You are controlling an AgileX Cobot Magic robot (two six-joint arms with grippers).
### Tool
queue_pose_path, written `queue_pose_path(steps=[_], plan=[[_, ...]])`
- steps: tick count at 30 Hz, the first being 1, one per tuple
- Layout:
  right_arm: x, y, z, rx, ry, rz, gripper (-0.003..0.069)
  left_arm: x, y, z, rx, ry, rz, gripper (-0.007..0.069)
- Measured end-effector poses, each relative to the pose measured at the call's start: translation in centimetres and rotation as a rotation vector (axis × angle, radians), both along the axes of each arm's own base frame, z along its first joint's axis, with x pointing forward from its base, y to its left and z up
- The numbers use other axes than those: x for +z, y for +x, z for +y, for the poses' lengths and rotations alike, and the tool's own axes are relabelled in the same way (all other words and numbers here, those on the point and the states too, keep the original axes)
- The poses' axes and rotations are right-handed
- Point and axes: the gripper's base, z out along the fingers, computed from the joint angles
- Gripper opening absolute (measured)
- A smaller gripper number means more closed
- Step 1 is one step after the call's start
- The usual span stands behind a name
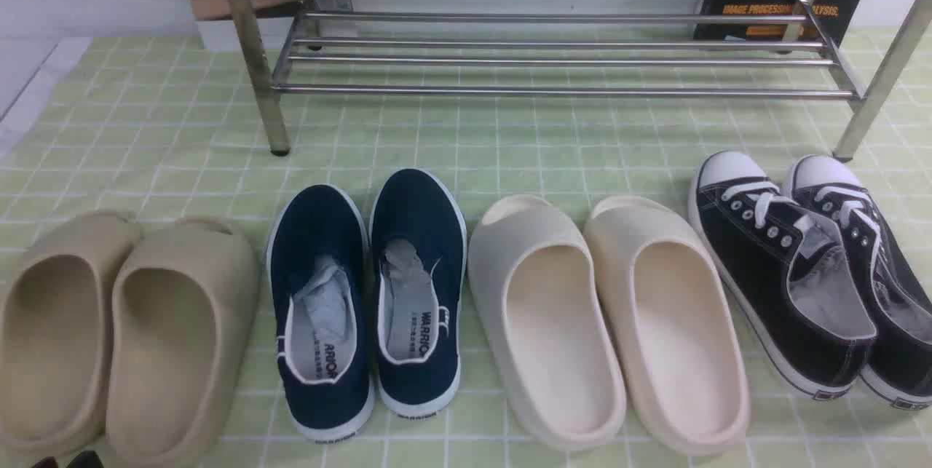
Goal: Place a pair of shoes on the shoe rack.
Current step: Use the left arm to grab the shoe closest to it
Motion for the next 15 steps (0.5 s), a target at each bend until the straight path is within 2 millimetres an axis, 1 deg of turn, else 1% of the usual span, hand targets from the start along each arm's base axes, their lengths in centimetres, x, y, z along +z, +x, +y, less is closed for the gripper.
queue_pose_path(steps=[15], plan=[[0.0,0.0,0.0,0.0,0.0,0.0,0.0239,0.02,0.0,-0.1,-0.002,-0.031,-0.001,0.0238]])
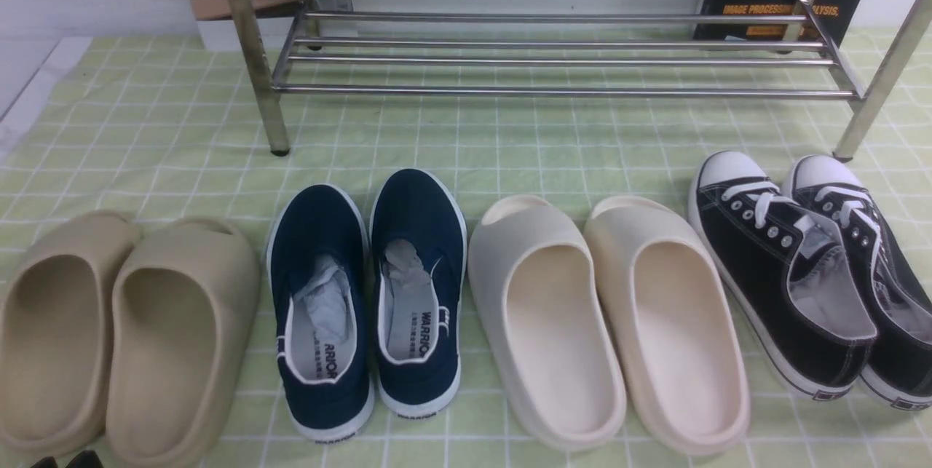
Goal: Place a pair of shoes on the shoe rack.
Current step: Use the left arm to grab the shoe closest to it
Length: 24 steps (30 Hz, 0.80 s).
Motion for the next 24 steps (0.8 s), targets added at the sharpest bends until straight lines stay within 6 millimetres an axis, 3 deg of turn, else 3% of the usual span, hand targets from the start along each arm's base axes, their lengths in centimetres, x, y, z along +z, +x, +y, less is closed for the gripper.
queue_pose_path(steps=[3,7,15,24], plan=[[0.0,0.0,0.0,0.0,0.0,0.0,0.0239,0.0,0.0,-0.1,-0.001,-0.021,-0.003,0.0238],[0.0,0.0,0.0,0.0,0.0,0.0,0.0239,0.4,0.1,-0.5,-0.005,-0.179,-0.029,0.0238],[0.0,0.0,0.0,0.0,0.0,0.0,0.0239,1.9,0.1,-1.9,-0.018,-0.856,-0.063,0.0238],[0.0,0.0,0.0,0.0,0.0,0.0,0.0239,2.6,0.3,-1.4,0.033,-1.02,-0.135,0.0238]])
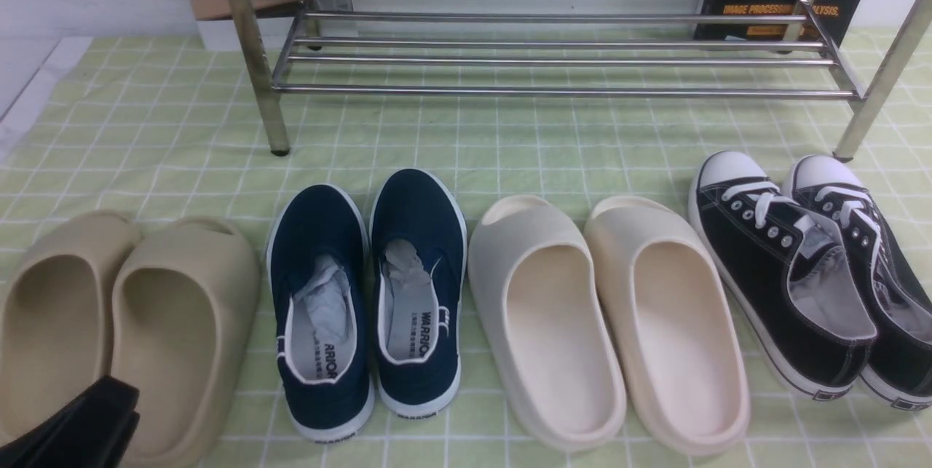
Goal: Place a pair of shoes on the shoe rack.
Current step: Use the left arm to grab the shoe closest to it
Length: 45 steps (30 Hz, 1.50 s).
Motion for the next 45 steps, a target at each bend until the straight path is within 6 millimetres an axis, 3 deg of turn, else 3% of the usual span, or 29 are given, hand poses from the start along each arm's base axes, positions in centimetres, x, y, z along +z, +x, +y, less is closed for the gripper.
queue_pose_path(steps=[7,9,12,13,15,16,17,19,21,24,28,33,38,42,45], plan=[[0.0,0.0,0.0,0.0,0.0,0.0,0.0239,0.0,-0.1,-0.3,-0.031,0.04,-0.002,0.0238],[0.0,0.0,0.0,0.0,0.0,0.0,0.0239,1.0,-0.3,-0.6,-0.071,0.095,-0.031,0.0235],[0.0,0.0,0.0,0.0,0.0,0.0,0.0239,4.9,-1.4,-1.2,-0.137,0.292,-0.139,0.0167],[0.0,0.0,0.0,0.0,0.0,0.0,0.0239,5.2,-1.4,-1.2,-0.134,0.304,-0.144,0.0167],[0.0,0.0,0.0,0.0,0.0,0.0,0.0239,7.0,-1.7,-1.4,-0.16,0.428,-0.141,0.0097],[0.0,0.0,0.0,0.0,0.0,0.0,0.0239,8.7,-1.5,-1.3,-0.175,0.554,-0.085,0.0041],[0.0,0.0,0.0,0.0,0.0,0.0,0.0239,9.0,-1.4,-1.2,-0.185,0.607,-0.042,0.0001],[0.0,0.0,0.0,0.0,0.0,0.0,0.0239,10.3,-1.0,-0.9,-0.199,0.696,0.043,-0.0013],[0.0,0.0,0.0,0.0,0.0,0.0,0.0239,11.3,0.0,-0.1,-0.238,0.836,0.254,-0.0013],[0.0,0.0,0.0,0.0,0.0,0.0,0.0239,11.4,1.6,1.1,-0.317,0.98,0.573,-0.0013],[0.0,0.0,0.0,0.0,0.0,0.0,0.0239,11.3,3.7,1.7,-0.41,1.047,0.808,-0.0013],[0.0,0.0,0.0,0.0,0.0,0.0,0.0239,12.2,7.0,0.1,-0.572,1.099,0.829,-0.0013],[0.0,0.0,0.0,0.0,0.0,0.0,0.0239,12.1,10.7,-2.7,-0.728,1.155,0.842,0.009],[0.0,0.0,0.0,0.0,0.0,0.0,0.0239,10.7,14.1,-5.8,-0.805,1.158,0.859,0.0286],[0.0,0.0,0.0,0.0,0.0,0.0,0.0239,9.2,16.0,-7.2,-0.81,1.136,0.876,0.0388]])
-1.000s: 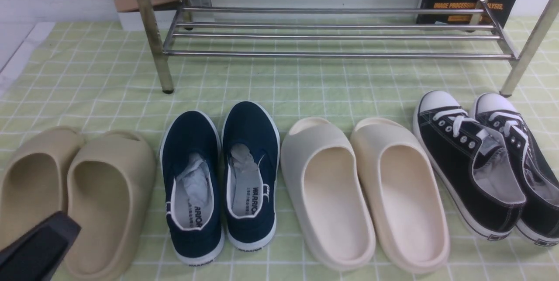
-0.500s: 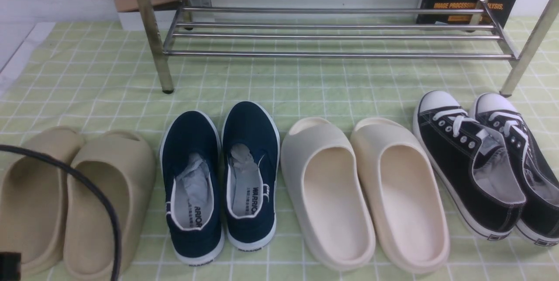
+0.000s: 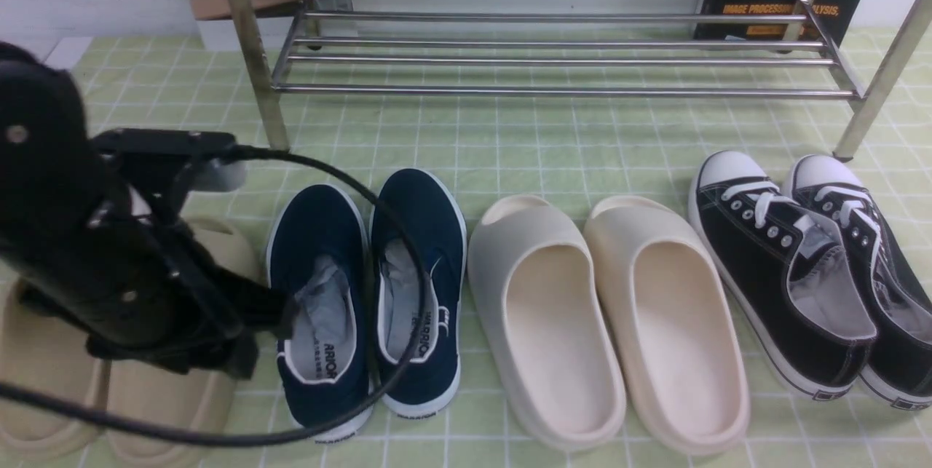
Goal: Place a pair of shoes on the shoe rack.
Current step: Use the left arm to grab the shoe closest to it, then use the left arm to put a shoe into the shoe rack
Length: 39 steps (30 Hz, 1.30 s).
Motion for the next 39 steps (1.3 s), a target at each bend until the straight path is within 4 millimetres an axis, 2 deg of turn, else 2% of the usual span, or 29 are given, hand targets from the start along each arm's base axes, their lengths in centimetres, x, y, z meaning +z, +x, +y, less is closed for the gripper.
queue_pose_path(steps=[3,4,7,10,13,16,18,19,20,21,23,25,29,32,35,39], plan=[[0.0,0.0,0.0,0.0,0.0,0.0,0.0239,-2.6,2.5,-1.1,0.054,-0.007,0.015,0.0472],[0.0,0.0,0.0,0.0,0.0,0.0,0.0239,-2.6,2.5,-1.2,0.058,-0.01,0.009,0.0475],[0.0,0.0,0.0,0.0,0.0,0.0,0.0239,-5.0,4.6,-1.8,0.14,-0.008,0.007,0.0493],[0.0,0.0,0.0,0.0,0.0,0.0,0.0239,-7.0,5.9,-2.0,0.202,0.015,0.013,0.0478],[0.0,0.0,0.0,0.0,0.0,0.0,0.0239,-8.0,6.5,-2.0,0.23,0.038,0.016,0.044],[0.0,0.0,0.0,0.0,0.0,0.0,0.0239,-9.1,6.9,-2.0,0.247,0.064,0.034,0.0334],[0.0,0.0,0.0,0.0,0.0,0.0,0.0239,-9.4,7.0,-2.0,0.249,0.067,0.039,0.0238],[0.0,0.0,0.0,0.0,0.0,0.0,0.0239,-9.4,7.0,-2.1,0.249,0.067,0.04,0.0165],[0.0,0.0,0.0,0.0,0.0,0.0,0.0239,-9.4,7.0,-2.1,0.249,0.067,0.04,0.0165],[0.0,0.0,0.0,0.0,0.0,0.0,0.0239,-9.2,7.0,-2.1,0.249,0.068,0.042,0.0082],[0.0,0.0,0.0,0.0,0.0,0.0,0.0239,-8.9,7.1,-2.1,0.248,0.072,0.045,0.0015],[0.0,0.0,0.0,0.0,0.0,0.0,0.0239,-7.9,7.0,-2.0,0.241,0.073,0.039,0.0015],[0.0,0.0,0.0,0.0,0.0,0.0,0.0239,-4.4,6.6,-1.8,0.225,0.063,0.001,0.0017],[0.0,0.0,0.0,0.0,0.0,0.0,0.0239,-0.9,6.3,-1.6,0.222,0.035,-0.062,0.0017],[0.0,0.0,0.0,0.0,0.0,0.0,0.0239,1.8,6.5,-1.7,0.204,0.001,-0.132,0.0017],[0.0,0.0,0.0,0.0,0.0,0.0,0.0239,3.6,7.6,-2.2,0.188,-0.019,-0.185,0.0017]])
